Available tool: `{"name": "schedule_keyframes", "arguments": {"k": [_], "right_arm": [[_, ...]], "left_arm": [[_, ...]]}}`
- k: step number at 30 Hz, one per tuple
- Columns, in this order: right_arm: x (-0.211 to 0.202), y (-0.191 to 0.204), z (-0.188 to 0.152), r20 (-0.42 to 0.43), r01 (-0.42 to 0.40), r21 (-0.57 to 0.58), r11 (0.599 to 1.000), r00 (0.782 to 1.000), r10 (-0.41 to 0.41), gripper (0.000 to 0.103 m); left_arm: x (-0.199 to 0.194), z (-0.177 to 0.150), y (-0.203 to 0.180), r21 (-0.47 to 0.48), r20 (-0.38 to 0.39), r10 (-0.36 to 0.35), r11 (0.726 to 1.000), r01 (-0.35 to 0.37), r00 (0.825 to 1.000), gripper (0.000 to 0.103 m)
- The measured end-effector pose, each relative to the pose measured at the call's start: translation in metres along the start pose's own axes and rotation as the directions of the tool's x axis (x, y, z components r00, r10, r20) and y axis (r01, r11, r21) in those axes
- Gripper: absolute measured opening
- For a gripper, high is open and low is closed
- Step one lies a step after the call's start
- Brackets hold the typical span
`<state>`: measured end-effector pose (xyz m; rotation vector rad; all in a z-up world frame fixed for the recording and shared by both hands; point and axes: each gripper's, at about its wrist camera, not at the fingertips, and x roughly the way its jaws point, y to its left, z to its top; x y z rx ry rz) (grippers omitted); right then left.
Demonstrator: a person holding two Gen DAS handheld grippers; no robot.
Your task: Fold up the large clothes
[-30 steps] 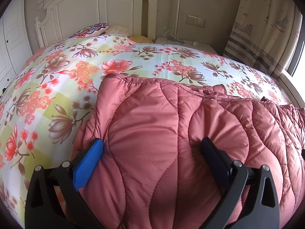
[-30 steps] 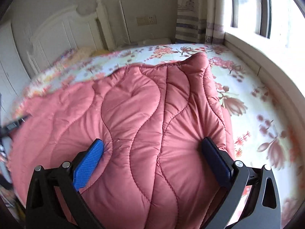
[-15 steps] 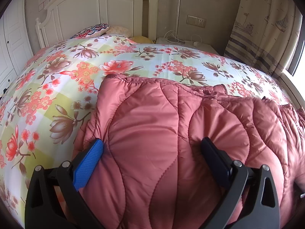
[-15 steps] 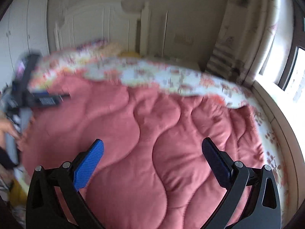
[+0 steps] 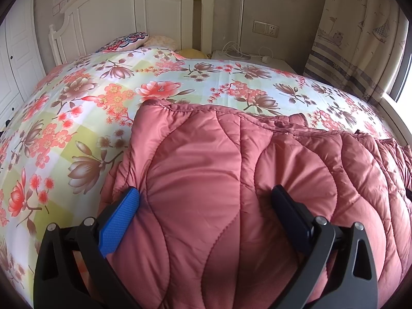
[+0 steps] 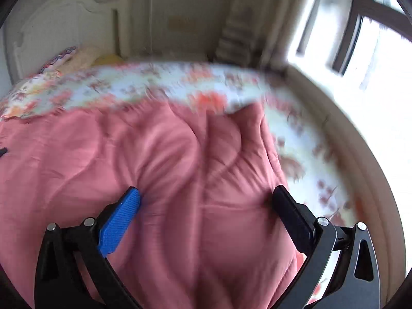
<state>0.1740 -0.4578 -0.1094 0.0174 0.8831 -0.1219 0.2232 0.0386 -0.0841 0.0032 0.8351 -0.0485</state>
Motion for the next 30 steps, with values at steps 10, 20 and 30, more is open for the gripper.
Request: {"name": "schedule_keyframes", "arguments": {"k": [10, 20, 30], "right_arm": [[0.005, -0.008, -0.003, 0.013, -0.043, 0.044, 0.998, 0.999, 0.043, 0.099], [-0.003, -0.007, -0.008, 0.024, -0.042, 0.048, 0.998, 0.999, 0.041, 0.099], [-0.002, -0.009, -0.007, 0.020, -0.056, 0.061, 0.997, 0.998, 0.055, 0.099]], "left_arm": [[-0.037, 0.013, -0.021, -0.021, 0.021, -0.043, 0.999, 0.044, 0.999, 0.101], [-0.028, -0.040, -0.144, 0.339, 0.117, 0.005, 0.940, -0.045, 0.993, 0.101], [-0.016, 0.008, 0.014, -0.052, 0.003, 0.039, 0.998, -0.038, 0.999, 0.101]]}}
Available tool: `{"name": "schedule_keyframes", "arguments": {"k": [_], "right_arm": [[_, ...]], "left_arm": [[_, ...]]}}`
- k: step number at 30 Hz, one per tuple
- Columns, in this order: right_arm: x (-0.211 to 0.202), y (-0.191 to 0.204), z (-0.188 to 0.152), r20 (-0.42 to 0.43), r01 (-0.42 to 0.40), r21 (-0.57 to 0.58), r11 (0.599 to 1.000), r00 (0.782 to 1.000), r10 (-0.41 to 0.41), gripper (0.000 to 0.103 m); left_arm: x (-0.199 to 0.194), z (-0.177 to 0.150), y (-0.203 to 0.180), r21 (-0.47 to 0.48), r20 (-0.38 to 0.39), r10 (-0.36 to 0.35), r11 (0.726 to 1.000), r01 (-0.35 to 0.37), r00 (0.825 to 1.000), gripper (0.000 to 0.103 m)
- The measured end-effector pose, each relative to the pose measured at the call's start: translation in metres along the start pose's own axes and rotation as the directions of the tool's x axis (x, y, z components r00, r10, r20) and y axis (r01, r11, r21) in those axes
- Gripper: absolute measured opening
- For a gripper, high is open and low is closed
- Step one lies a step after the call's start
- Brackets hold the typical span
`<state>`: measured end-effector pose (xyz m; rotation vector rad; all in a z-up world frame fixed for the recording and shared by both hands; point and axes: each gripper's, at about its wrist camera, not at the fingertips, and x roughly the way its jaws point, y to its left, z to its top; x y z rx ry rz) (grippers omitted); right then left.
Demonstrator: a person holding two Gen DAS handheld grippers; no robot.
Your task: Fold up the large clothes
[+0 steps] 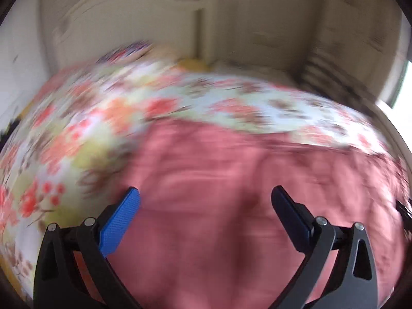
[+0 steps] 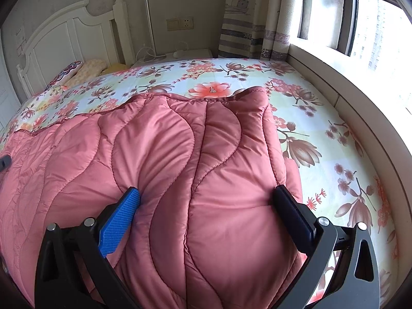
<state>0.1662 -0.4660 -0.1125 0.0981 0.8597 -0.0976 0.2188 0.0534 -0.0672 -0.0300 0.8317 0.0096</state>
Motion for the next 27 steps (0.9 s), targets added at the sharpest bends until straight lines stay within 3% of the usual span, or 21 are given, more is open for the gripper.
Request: {"name": "schedule_keyframes", "arguments": {"k": [1, 2, 3, 4, 8, 11, 15, 18, 21, 22, 25, 27], "right_arm": [[0.000, 0.000, 0.000, 0.001, 0.001, -0.001, 1.000, 1.000, -0.001, 0.099], [0.000, 0.000, 0.000, 0.002, 0.001, -0.002, 1.000, 1.000, -0.001, 0.099], [0.000, 0.000, 0.000, 0.002, -0.005, -0.001, 1.000, 1.000, 0.005, 0.099], [0.000, 0.000, 0.000, 0.002, -0.008, -0.002, 1.000, 1.000, 0.008, 0.099], [0.001, 0.001, 0.003, -0.021, 0.012, -0.004, 1.000, 1.000, -0.012, 0.098], [-0.020, 0.014, 0.015, 0.004, 0.140, 0.016, 0.990, 0.990, -0.140, 0.098], [-0.055, 0.079, 0.036, 0.138, 0.012, -0.124, 0.992, 0.990, 0.005, 0.098], [-0.037, 0.147, 0.035, 0.040, -0.131, -0.320, 0.938, 0.988, 0.151, 0.098], [0.011, 0.201, 0.010, -0.074, -0.151, -0.502, 0.851, 0.989, 0.132, 0.098], [0.016, 0.200, 0.010, -0.065, -0.177, -0.492, 0.853, 0.984, 0.167, 0.098], [0.026, 0.175, 0.027, -0.170, -0.291, -0.369, 0.883, 0.955, 0.244, 0.098], [0.024, 0.159, 0.037, -0.169, -0.279, -0.364, 0.889, 0.958, 0.232, 0.098]], "left_arm": [[0.010, -0.001, 0.010, -0.011, -0.030, 0.002, 1.000, -0.002, 1.000, 0.101], [0.025, -0.004, 0.026, -0.067, -0.082, -0.102, 0.993, 0.097, 0.991, 0.101], [0.026, -0.005, 0.034, -0.108, -0.081, -0.137, 0.986, 0.128, 0.987, 0.101], [0.023, -0.005, 0.037, -0.115, -0.065, -0.131, 0.986, 0.123, 0.989, 0.101], [0.021, -0.005, 0.012, 0.008, -0.030, 0.001, 1.000, -0.001, 1.000, 0.101], [0.024, -0.004, 0.017, -0.008, -0.033, -0.014, 1.000, 0.014, 0.999, 0.101], [0.021, -0.007, 0.018, -0.018, -0.027, -0.018, 1.000, 0.018, 0.999, 0.101], [0.021, -0.007, 0.015, -0.019, -0.026, -0.019, 1.000, 0.019, 0.999, 0.101], [0.018, -0.010, 0.016, -0.034, -0.020, -0.018, 0.999, 0.017, 1.000, 0.101], [0.018, -0.010, 0.019, -0.047, -0.022, -0.029, 0.999, 0.028, 0.999, 0.101], [0.020, -0.009, 0.019, -0.048, -0.029, -0.037, 0.998, 0.035, 0.999, 0.101], [0.020, -0.009, 0.018, -0.039, -0.026, -0.026, 0.999, 0.024, 0.999, 0.101]]}}
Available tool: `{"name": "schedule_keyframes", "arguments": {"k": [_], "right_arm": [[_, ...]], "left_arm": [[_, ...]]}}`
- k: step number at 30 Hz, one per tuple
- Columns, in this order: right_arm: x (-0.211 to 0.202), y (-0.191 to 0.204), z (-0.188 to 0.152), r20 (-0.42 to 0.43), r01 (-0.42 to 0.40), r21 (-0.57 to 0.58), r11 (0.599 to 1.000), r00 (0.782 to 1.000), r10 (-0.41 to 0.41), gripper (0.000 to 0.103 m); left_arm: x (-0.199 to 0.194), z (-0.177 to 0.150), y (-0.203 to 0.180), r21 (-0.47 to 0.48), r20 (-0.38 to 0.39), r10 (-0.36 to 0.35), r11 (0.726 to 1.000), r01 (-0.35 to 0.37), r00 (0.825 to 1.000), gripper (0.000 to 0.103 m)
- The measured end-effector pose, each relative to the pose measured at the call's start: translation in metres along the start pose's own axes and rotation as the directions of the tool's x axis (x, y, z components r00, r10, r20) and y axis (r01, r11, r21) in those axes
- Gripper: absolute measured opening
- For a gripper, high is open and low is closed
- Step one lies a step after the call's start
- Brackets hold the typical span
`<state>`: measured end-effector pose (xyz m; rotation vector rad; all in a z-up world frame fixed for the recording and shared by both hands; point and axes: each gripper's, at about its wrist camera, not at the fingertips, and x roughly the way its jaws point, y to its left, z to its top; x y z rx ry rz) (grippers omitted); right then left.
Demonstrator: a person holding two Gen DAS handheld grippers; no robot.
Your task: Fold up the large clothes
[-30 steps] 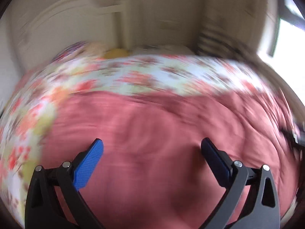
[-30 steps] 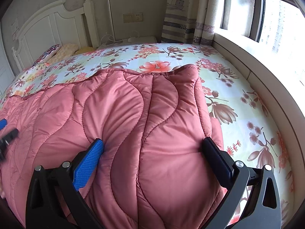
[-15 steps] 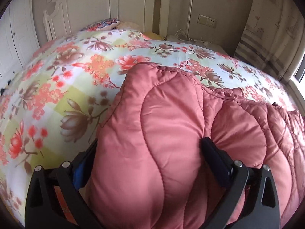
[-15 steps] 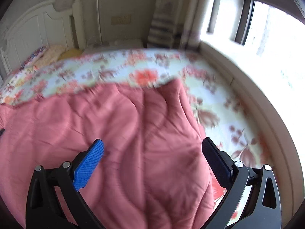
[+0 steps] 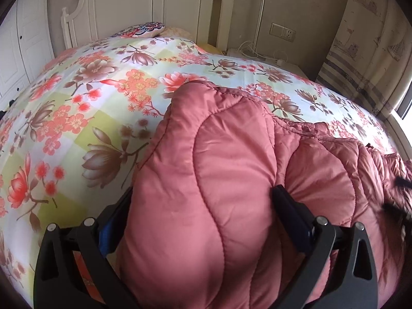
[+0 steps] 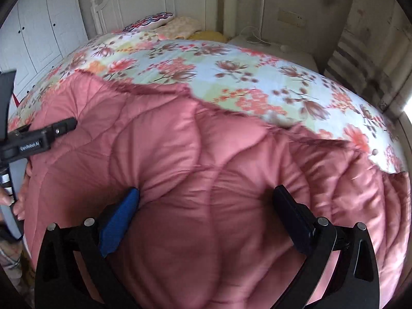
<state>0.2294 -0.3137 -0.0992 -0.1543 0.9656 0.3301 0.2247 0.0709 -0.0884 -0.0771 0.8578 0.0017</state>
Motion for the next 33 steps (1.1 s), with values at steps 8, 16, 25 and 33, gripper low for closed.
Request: {"name": "schedule_keyframes", "arguments": {"k": [8, 16, 25, 33], "right_arm": [[-0.012, -0.182, -0.052, -0.056, 0.231, 0.542, 0.808, 0.969, -0.240, 0.098], [-0.016, -0.173, -0.066, -0.035, 0.285, 0.521, 0.804, 0.949, -0.314, 0.098], [-0.023, -0.166, -0.063, -0.014, 0.305, 0.518, 0.799, 0.937, -0.349, 0.098], [-0.027, -0.167, -0.067, -0.003, 0.274, 0.541, 0.796, 0.946, -0.323, 0.098]], "left_arm": [[0.001, 0.000, -0.005, 0.023, -0.009, -0.001, 1.000, 0.001, 1.000, 0.101], [-0.047, 0.032, -0.042, 0.027, 0.093, 0.006, 1.000, -0.008, 0.996, 0.101], [0.001, -0.027, -0.199, 0.479, 0.018, -0.053, 0.877, 0.038, 0.998, 0.101], [-0.003, 0.013, -0.148, 0.312, -0.052, -0.107, 0.943, 0.118, 0.993, 0.101]]}}
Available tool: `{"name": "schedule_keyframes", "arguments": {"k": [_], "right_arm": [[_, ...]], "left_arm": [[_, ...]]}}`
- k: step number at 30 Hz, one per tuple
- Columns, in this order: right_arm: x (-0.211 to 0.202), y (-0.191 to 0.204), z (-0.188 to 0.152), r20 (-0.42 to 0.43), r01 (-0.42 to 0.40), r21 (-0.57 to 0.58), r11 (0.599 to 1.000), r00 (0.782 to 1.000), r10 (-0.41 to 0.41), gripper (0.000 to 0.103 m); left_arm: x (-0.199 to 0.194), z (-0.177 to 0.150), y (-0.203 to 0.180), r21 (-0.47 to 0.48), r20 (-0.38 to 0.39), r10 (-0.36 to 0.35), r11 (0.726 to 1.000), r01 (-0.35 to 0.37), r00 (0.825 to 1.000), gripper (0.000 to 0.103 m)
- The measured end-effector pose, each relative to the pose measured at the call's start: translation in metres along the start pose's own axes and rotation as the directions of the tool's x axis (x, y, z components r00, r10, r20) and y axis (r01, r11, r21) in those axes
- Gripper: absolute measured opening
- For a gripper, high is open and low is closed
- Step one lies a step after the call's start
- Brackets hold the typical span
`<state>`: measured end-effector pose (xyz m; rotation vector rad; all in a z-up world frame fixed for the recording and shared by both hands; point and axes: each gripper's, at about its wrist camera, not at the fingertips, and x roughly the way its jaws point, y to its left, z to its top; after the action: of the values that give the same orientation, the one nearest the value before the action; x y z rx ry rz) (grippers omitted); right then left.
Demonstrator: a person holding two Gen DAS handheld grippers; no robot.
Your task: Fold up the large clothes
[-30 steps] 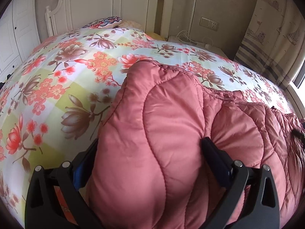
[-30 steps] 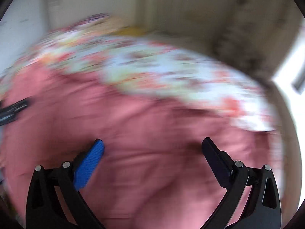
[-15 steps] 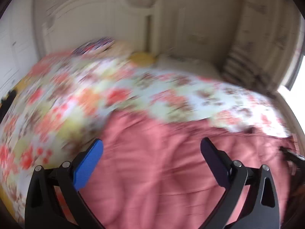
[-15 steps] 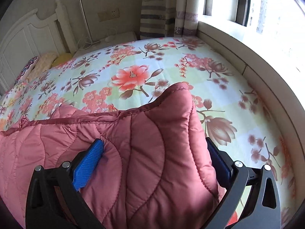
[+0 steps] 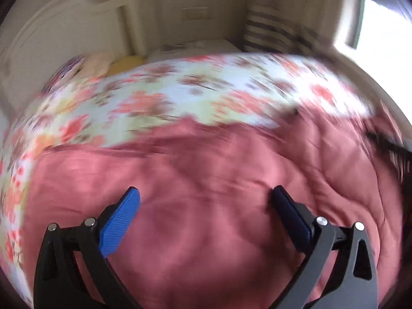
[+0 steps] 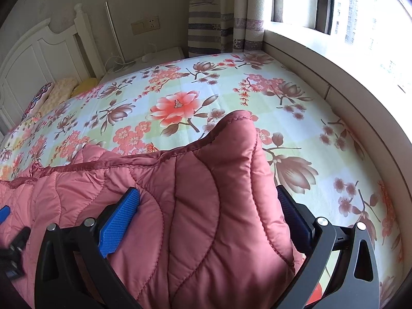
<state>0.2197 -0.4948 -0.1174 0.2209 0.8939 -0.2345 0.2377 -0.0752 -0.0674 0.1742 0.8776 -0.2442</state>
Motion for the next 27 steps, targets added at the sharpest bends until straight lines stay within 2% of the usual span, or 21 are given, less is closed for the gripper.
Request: {"name": "schedule_keyframes", "arguments": {"k": [2, 4, 5, 7, 8, 11, 12, 14, 16, 19, 20, 21, 23, 24, 27], "right_arm": [[0.000, -0.001, 0.000, -0.002, -0.005, 0.004, 1.000, 1.000, 0.005, 0.098], [0.002, -0.002, 0.001, -0.006, -0.016, 0.012, 1.000, 1.000, 0.016, 0.098], [0.002, -0.002, 0.001, -0.007, -0.019, 0.014, 1.000, 1.000, 0.019, 0.098], [0.003, -0.003, 0.001, -0.009, -0.026, 0.018, 0.999, 1.000, 0.026, 0.098], [0.003, -0.003, 0.001, -0.009, -0.034, 0.019, 0.999, 0.999, 0.035, 0.098], [-0.003, 0.000, 0.000, 0.014, -0.014, 0.006, 1.000, 1.000, 0.014, 0.098], [-0.009, 0.001, 0.000, 0.040, -0.003, 0.006, 1.000, 0.999, 0.003, 0.098], [-0.030, 0.004, -0.003, 0.118, 0.006, 0.006, 1.000, 0.993, -0.007, 0.098], [-0.060, 0.015, -0.011, 0.201, -0.074, -0.042, 0.996, 0.976, 0.081, 0.098], [-0.088, 0.044, -0.026, 0.239, -0.134, -0.208, 0.969, 0.954, 0.183, 0.098], [-0.093, 0.058, -0.037, 0.228, -0.133, -0.297, 0.946, 0.952, 0.205, 0.098], [-0.089, 0.070, -0.047, 0.186, -0.125, -0.365, 0.923, 0.961, 0.204, 0.098], [-0.061, 0.086, -0.068, 0.051, -0.126, -0.454, 0.882, 0.985, 0.166, 0.098], [-0.055, 0.084, -0.074, 0.039, -0.144, -0.449, 0.882, 0.983, 0.180, 0.098], [-0.054, 0.071, -0.062, -0.001, -0.187, -0.376, 0.907, 0.979, 0.202, 0.098]], "left_arm": [[-0.002, 0.006, 0.043, -0.089, 0.018, 0.098, 0.991, -0.096, 0.995, 0.101], [0.007, 0.001, 0.085, -0.143, -0.015, 0.196, 0.970, -0.196, 0.980, 0.101], [0.011, -0.004, 0.098, -0.157, -0.033, 0.213, 0.964, -0.215, 0.977, 0.101], [0.023, -0.017, 0.130, -0.255, -0.059, 0.094, 0.961, -0.106, 0.994, 0.101], [0.022, -0.019, 0.137, -0.292, -0.049, 0.062, 0.954, -0.074, 0.997, 0.101], [0.022, -0.018, 0.124, -0.220, -0.047, 0.150, 0.963, -0.157, 0.987, 0.101], [0.021, -0.017, 0.118, -0.190, -0.040, 0.187, 0.963, -0.191, 0.982, 0.101], [0.021, -0.017, 0.116, -0.179, -0.038, 0.201, 0.962, -0.205, 0.979, 0.101], [0.019, -0.019, 0.120, -0.191, -0.038, 0.188, 0.963, -0.192, 0.981, 0.101], [0.021, -0.018, 0.120, -0.192, -0.036, 0.190, 0.962, -0.193, 0.981, 0.101], [0.021, -0.017, 0.119, -0.191, -0.035, 0.192, 0.962, -0.195, 0.981, 0.101], [0.020, -0.018, 0.119, -0.191, -0.034, 0.190, 0.962, -0.193, 0.981, 0.101], [0.021, -0.017, 0.119, -0.191, -0.035, 0.186, 0.963, -0.189, 0.982, 0.101], [0.021, -0.017, 0.118, -0.188, -0.038, 0.188, 0.963, -0.192, 0.981, 0.101], [0.017, -0.018, 0.117, -0.176, -0.051, 0.198, 0.963, -0.204, 0.979, 0.101]]}}
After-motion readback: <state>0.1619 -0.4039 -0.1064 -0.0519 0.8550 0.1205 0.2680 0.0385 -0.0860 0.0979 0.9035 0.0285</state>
